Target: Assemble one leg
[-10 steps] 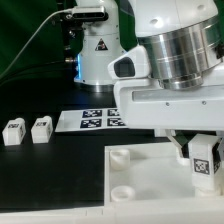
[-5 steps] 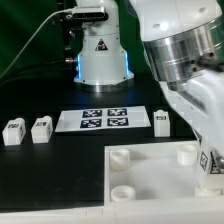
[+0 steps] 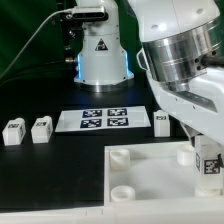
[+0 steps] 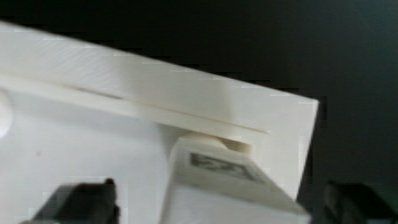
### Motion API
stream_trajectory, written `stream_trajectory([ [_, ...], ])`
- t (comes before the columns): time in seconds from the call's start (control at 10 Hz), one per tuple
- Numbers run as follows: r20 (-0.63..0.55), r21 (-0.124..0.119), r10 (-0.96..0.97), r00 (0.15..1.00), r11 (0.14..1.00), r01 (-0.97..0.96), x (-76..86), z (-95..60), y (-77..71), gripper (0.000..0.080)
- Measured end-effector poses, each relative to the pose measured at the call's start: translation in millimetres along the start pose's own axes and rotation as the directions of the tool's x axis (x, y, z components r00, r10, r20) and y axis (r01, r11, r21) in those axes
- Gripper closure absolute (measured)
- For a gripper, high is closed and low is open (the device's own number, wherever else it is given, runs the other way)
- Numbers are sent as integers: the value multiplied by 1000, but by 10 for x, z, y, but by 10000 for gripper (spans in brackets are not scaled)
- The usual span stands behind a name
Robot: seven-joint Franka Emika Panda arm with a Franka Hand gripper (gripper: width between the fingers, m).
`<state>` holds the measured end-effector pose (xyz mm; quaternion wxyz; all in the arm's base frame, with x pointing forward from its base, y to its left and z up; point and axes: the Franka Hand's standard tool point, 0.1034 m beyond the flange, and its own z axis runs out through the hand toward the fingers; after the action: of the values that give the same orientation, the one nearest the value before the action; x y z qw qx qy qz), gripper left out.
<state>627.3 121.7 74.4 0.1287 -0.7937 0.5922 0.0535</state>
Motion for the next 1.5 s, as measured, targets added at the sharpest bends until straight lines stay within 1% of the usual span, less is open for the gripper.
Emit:
stream_trajectory([
  [0.1, -1, -2, -117, 993, 993, 117, 8, 9, 18, 172],
  [0.2, -3, -30, -236, 972, 971, 236, -33, 12, 40, 156],
  [0.3, -9, -52, -376, 927, 925, 375, -76, 11, 44, 156],
  [0.4, -5, -51, -461, 887, 886, 460, -48, 17, 49, 156],
  [0.6, 7, -58, -656, 755, 753, 655, -21, 24, 61, 150],
  [0.7, 41, -147, -815, 578, 567, 810, 22, 55, 89, 150],
  [0.8, 54, -160, -873, 485, 472, 867, 46, 34, 45, 150],
  [0.9, 58, -158, -893, 447, 434, 887, 35, 31, 31, 150],
  [1.0, 53, -155, -869, 491, 479, 864, 27, 40, 39, 240],
  [1.1, 48, -154, -850, 525, 513, 845, 22, 41, 38, 240],
  [1.2, 33, -153, -788, 614, 603, 783, 8, 44, 37, 452],
  [1.3, 21, -151, -728, 685, 675, 722, 6, 44, 35, 508],
  [1.4, 15, -151, -700, 714, 704, 694, 4, 45, 35, 508],
  [1.5, 9, -133, -610, 792, 785, 605, 17, 40, 29, 508],
])
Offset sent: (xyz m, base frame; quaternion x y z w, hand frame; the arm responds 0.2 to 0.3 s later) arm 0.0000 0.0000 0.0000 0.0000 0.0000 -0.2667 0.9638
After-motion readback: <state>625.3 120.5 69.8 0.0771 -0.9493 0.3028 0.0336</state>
